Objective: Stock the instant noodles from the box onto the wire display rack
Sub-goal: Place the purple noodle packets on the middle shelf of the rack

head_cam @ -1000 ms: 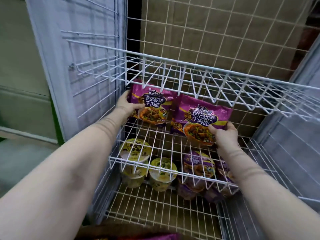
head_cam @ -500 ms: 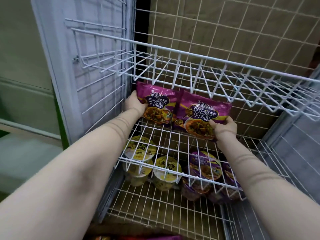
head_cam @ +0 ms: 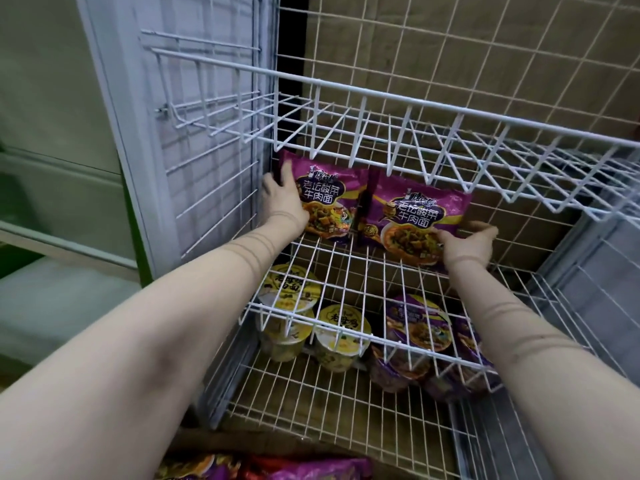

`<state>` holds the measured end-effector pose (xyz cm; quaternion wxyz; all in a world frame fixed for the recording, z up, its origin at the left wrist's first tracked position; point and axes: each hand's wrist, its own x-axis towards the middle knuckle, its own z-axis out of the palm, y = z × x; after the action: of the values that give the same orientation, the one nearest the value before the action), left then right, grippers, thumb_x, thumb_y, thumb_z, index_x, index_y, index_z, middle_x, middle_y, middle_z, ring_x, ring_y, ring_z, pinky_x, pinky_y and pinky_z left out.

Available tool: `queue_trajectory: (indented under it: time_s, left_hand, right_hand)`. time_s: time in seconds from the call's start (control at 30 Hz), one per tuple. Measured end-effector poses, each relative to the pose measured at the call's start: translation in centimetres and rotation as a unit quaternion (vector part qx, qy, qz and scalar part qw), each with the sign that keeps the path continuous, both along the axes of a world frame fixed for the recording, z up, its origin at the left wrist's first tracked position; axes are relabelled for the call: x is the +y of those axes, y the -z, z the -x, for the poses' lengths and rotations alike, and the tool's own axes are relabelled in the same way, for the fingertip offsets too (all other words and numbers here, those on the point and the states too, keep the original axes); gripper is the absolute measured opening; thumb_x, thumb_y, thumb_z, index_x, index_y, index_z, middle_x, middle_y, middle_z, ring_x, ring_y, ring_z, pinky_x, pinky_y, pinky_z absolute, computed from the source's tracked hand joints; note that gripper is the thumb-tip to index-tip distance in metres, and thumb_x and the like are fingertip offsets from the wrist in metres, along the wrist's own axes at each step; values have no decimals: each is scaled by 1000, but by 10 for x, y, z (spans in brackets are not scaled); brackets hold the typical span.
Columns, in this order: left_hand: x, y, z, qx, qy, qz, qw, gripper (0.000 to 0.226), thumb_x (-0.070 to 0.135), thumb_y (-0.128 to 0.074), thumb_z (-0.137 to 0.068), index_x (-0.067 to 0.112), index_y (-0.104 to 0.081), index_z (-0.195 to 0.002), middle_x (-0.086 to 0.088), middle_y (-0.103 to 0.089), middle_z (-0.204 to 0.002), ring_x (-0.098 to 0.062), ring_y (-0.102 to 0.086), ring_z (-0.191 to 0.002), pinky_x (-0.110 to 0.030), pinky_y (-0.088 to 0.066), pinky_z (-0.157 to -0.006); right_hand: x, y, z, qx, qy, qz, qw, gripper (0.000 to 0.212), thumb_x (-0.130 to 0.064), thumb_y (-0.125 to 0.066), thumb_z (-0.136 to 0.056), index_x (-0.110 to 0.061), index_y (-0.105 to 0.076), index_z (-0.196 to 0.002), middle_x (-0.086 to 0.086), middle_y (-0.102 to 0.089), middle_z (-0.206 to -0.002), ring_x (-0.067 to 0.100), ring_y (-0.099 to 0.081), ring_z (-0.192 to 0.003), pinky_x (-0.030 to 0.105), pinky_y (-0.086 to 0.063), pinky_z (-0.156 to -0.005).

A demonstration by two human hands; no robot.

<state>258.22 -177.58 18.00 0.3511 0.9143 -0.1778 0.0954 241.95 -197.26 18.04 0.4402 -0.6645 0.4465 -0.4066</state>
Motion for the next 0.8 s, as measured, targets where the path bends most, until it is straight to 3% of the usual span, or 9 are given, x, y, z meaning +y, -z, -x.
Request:
queue_trajectory:
  time_s: [0.1,0.23,0.4,0.57,0.8]
  left_hand:
    - [-5,-3,9,-57,14,-92,994,74,20,-70,-81,22,-28,-142,-18,-14,-151,-36,-25,-136,-44,-26,-110]
    - [-13,-5,22,-39,29,-97,994,73,26,-71,-80,23,-31,-141,-15,-16,-150,-34,-25,-136,-45,-26,-110]
    - [-15,-14,43,-41,61,-107,992,73,32,-69,-81,20,-30,-141,-15,-19,-148,-34,-27,-133,-45,-27,-108]
    - [-8,-18,69,-29,96,-97,990,67,37,-64,-84,15,-31,-138,-18,-26,-142,-36,-31,-129,-44,-30,-106]
    - [11,-31,113,-33,131,-100,986,61,37,-66,-83,15,-39,-133,-17,-36,-136,-36,-38,-126,-45,-34,-106]
  right_hand:
    - [2,0,5,36,3,25,999,40,-13,-69,-81,-9,-51,-117,16,-44,-130,26,-52,-105,33,-43,-98]
    - [9,-2,7,70,-25,36,997,29,-29,-71,-79,-20,-64,-106,13,-54,-123,32,-56,-109,44,-48,-96]
    - [22,-6,15,6,-92,40,995,32,-15,-64,-85,-14,-61,-117,11,-60,-111,23,-60,-95,32,-50,-86]
    - [50,-11,31,-14,-156,46,987,32,-16,-61,-87,-15,-58,-120,8,-60,-118,22,-57,-109,36,-44,-101]
    - [98,-23,61,-85,-233,12,969,26,-12,-59,-89,-11,-61,-115,9,-62,-108,17,-57,-101,27,-44,-96]
